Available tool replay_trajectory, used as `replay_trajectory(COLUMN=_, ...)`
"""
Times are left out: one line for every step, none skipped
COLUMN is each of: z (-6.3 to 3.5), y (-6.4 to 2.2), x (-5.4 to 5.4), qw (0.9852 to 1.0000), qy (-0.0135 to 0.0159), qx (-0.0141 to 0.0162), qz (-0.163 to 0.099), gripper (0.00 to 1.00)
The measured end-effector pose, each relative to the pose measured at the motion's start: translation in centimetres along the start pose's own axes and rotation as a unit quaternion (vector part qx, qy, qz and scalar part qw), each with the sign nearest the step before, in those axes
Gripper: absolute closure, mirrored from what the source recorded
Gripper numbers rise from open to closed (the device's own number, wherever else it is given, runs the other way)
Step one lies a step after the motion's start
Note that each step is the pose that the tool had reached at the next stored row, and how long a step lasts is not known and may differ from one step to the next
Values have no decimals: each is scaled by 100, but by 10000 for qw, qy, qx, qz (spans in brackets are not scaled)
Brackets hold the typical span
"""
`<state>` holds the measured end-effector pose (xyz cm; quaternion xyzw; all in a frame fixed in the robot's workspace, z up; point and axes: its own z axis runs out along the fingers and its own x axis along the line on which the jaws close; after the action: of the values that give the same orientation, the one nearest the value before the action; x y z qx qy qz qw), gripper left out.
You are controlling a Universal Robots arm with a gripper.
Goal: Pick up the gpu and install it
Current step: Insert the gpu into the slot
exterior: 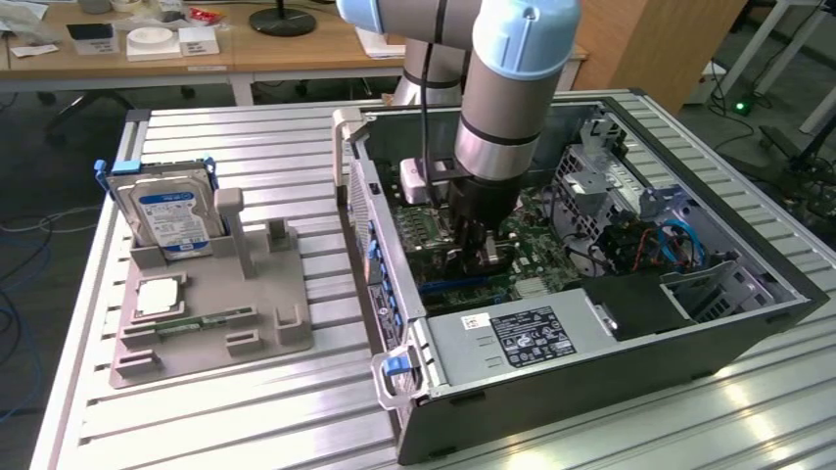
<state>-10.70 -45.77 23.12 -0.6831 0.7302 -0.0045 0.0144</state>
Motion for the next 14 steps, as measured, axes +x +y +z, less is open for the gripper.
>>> replay_trajectory(z=2, y=0, x=0, qw=10000, qy=0, qx=0, qz=0, gripper=72)
replay_trajectory(z=5, y=0, x=0, qw=10000, qy=0, qx=0, qz=0, gripper=72)
replay_trajectory(z=7, y=0, x=0, qw=10000, qy=0, qx=0, qz=0, gripper=72)
replay_trajectory(z=9, y=-1, x=0, qw=10000, qy=0, qx=0, qz=0, gripper=72)
replay_trajectory(z=10, y=-1, x=0, qw=10000, qy=0, qx=0, qz=0, gripper=72)
replay_trajectory(z=14, y=-1, x=0, qw=10000, qy=-1, qx=1, qz=0, gripper=72)
replay_trajectory(z=16, y=-1, x=0, qw=10000, qy=-1, qx=1, qz=0, gripper=72)
replay_trajectory(z=19, y=-1, x=0, qw=10000, qy=0, qx=1, qz=0, gripper=72)
replay_trajectory(z=22, y=-1, x=0, qw=10000, qy=-1, qx=1, qz=0, gripper=72)
replay_trajectory(z=24, y=0, x=0, qw=10000, qy=0, qx=1, qz=0, gripper=72)
replay_trajectory(z=27, y=0, x=0, qw=10000, qy=0, qx=0, qz=0, gripper=72)
replay_trajectory(z=28, y=0, x=0, qw=10000, qy=0, qx=0, qz=0, gripper=72)
replay_trajectory(z=30, y=0, x=0, qw=10000, qy=0, qx=0, qz=0, gripper=72)
replay_trajectory(z=30, y=0, x=0, qw=10000, qy=0, qx=0, qz=0, gripper=72)
